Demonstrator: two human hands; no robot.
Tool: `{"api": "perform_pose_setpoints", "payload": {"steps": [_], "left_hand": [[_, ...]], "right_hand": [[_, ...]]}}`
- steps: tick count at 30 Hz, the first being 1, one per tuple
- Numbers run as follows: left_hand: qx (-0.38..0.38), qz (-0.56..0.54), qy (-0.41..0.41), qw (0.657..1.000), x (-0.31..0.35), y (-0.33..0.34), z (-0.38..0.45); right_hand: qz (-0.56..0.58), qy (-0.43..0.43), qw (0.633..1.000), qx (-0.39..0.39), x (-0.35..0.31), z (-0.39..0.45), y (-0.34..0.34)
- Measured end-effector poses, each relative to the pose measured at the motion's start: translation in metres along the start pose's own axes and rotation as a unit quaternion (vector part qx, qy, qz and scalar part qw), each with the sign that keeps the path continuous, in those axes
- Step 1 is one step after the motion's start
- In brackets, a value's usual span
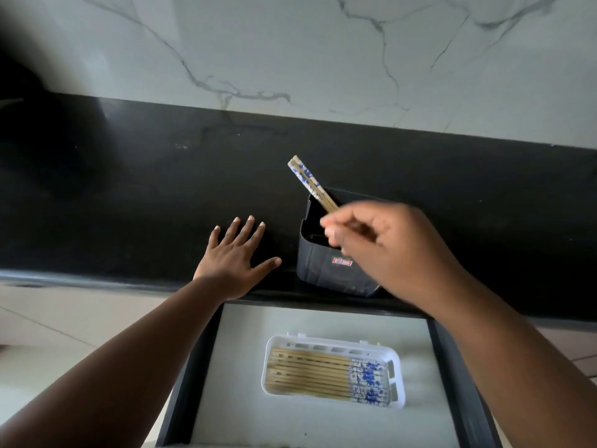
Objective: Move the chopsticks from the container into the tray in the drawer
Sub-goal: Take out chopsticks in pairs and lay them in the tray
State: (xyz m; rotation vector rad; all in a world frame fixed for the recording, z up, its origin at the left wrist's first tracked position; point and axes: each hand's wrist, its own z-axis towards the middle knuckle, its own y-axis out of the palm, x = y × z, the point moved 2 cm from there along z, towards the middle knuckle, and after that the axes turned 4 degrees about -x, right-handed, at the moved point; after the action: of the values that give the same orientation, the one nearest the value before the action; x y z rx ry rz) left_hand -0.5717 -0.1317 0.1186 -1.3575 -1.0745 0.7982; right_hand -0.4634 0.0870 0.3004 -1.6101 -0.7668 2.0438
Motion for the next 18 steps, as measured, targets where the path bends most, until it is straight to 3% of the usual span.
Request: {"api": "perform_pose_setpoints", "payload": {"steps": [9,12,18], "left_hand": [[-0.004,-0.001,-0.005,1.0,0.001,0.0,0.0],[0.005,-0.005,-0.007,1.0,0.0,0.002,0.001],[0.015,-0.016,-0.009,1.0,0.001,0.003,0.001]], "right_hand": [[-0.283,0.031,0.957,0.059,-0.009,0.092,0.021],[-0.339,0.023,0.935,0.097,-0.011,0.102,0.041],[-0.398,0.037,0.911,0.102,-0.001,0.111,0.06]]}}
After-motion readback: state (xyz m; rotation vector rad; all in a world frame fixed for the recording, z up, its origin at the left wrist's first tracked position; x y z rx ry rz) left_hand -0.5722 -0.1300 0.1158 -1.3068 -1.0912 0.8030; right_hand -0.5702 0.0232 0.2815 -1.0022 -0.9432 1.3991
